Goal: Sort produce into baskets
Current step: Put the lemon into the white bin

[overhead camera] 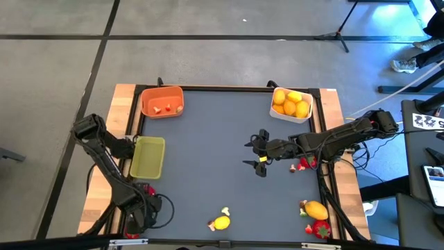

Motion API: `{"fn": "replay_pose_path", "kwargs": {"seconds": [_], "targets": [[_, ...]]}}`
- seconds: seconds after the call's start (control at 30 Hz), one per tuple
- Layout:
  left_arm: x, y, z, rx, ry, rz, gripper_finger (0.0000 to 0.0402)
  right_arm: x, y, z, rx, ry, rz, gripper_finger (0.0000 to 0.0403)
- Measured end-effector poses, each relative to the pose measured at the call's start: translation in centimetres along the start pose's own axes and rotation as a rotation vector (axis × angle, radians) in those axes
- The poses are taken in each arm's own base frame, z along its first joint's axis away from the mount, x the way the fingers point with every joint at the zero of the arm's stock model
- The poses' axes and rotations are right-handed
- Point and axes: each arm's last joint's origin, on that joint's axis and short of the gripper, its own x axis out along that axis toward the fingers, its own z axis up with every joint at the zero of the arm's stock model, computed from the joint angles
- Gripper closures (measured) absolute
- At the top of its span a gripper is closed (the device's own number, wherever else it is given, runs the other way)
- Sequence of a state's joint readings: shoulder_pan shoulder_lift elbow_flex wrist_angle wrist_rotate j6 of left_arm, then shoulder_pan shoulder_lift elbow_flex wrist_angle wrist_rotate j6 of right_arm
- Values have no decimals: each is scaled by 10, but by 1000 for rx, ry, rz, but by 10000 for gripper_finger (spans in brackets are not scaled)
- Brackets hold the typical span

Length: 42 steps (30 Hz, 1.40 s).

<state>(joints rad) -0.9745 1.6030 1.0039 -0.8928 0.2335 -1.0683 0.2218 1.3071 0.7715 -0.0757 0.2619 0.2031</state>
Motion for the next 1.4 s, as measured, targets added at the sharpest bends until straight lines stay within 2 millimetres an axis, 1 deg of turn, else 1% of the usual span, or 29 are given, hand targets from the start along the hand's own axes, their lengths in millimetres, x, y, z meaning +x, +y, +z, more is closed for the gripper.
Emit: {"fn": "replay_pose_path", "kwargs": {"seconds": [0.17, 0.37, 0.43, 0.63, 0.77, 0.93, 1.2, 1.4], "targets": [[9, -3, 4, 5, 25, 5, 121, 0, 0, 0, -1, 1, 0, 75], [12, -3, 4, -17, 42, 22, 123, 0, 0, 0, -3, 2, 0, 75], [12, -2, 4, -36, 45, 26, 134, 0, 0, 0, -3, 2, 0, 75], [12, -1, 7, -55, 46, 14, 183, 0, 0, 0, -4, 3, 0, 75], [10, 1, 12, -96, 63, -4, 192, 0, 0, 0, -2, 3, 0, 75], [3, 1, 22, -92, 53, -15, 191, 0, 0, 0, 1, 4, 1, 75], [-19, -6, 38, -56, 2, -76, 191, 0, 2, -1, 2, 25, 68, 75], [-38, 2, 48, -28, -73, 15, 191, 0, 2, -1, 0, 20, 69, 75]]}}
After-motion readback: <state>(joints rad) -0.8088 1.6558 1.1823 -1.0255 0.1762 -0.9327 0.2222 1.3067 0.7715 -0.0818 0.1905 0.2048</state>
